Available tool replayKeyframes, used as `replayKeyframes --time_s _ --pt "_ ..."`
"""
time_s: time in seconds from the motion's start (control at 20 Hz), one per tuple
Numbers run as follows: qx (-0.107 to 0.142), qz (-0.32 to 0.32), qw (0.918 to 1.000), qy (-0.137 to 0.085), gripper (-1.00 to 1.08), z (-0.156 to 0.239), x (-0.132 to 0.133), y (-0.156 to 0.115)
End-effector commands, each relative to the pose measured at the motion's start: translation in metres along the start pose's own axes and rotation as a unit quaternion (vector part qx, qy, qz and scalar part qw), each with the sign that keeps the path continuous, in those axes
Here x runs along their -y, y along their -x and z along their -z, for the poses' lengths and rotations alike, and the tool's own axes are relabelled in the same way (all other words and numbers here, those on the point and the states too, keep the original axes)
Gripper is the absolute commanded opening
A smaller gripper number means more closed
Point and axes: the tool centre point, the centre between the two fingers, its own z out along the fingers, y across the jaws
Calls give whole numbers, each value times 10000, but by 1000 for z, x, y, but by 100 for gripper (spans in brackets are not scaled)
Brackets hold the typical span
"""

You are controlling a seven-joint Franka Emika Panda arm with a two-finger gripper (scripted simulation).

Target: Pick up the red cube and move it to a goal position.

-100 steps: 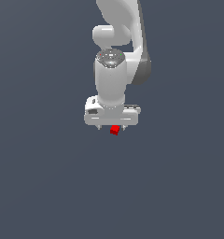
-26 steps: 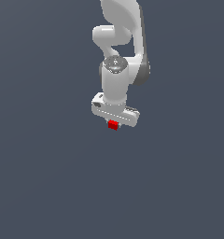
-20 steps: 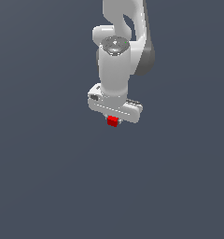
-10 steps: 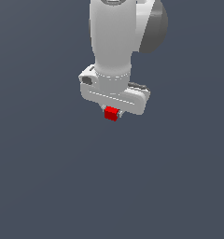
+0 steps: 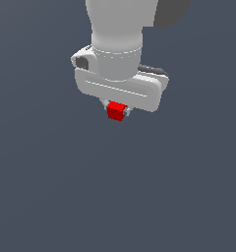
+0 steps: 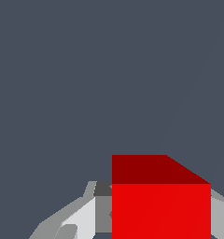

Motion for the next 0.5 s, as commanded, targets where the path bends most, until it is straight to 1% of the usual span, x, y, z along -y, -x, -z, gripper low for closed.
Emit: replayKeyframes --time_s 0.0,0.45 --pt "1 2 10000 -1 -100 14 2 -6" --pt "1 2 10000 -1 -100 54 7 -24"
